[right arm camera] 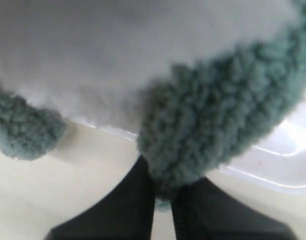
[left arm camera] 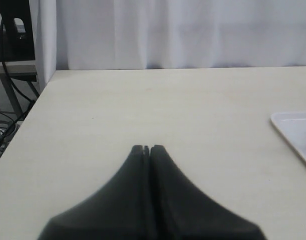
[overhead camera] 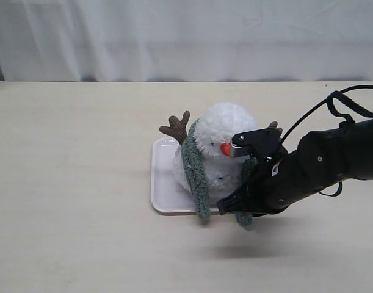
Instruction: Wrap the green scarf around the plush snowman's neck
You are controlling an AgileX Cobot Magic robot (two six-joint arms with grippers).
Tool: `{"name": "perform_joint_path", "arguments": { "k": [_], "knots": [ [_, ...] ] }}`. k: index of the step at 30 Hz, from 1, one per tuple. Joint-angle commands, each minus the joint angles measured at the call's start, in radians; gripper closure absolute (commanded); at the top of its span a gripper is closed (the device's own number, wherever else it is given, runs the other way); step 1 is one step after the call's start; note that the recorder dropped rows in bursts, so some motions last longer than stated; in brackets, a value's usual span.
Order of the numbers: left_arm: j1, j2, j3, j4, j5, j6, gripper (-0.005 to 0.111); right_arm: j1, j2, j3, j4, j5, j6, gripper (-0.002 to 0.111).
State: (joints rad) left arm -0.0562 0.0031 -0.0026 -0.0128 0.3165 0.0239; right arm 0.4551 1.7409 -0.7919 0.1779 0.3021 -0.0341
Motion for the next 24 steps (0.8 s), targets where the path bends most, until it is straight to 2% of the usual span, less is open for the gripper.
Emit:
{"name": "perform_joint_path", "arguments": {
  "k": [1, 5, 8, 15, 24],
  "knots": [
    [0.003, -0.003, 0.003, 0.002, -0.008, -0.003, 0.107, 0.001, 0.002, 0.007, 0.0, 0.038, -0.014, 0.081],
    [0.003, -0.003, 0.003, 0.002, -0.008, -0.003, 0.107, 0.001, 0.002, 0.007, 0.0, 0.067, -0.014, 0.069],
    [0.003, -0.003, 0.003, 0.002, -0.008, -0.003, 0.107, 0.001, 0.002, 0.007, 0.0, 0.089, -0.014, 0.065],
    [0.003, -0.003, 0.003, 0.002, -0.008, -0.003, 0.107, 0.001, -0.018, 0.007, 0.0, 0.132, -0.023, 0.065],
    [0.003, -0.003, 0.003, 0.002, -0.008, -0.003, 0.107, 0.001, -0.151, 0.007, 0.023, 0.156, -0.051, 0.065]
  ]
}}
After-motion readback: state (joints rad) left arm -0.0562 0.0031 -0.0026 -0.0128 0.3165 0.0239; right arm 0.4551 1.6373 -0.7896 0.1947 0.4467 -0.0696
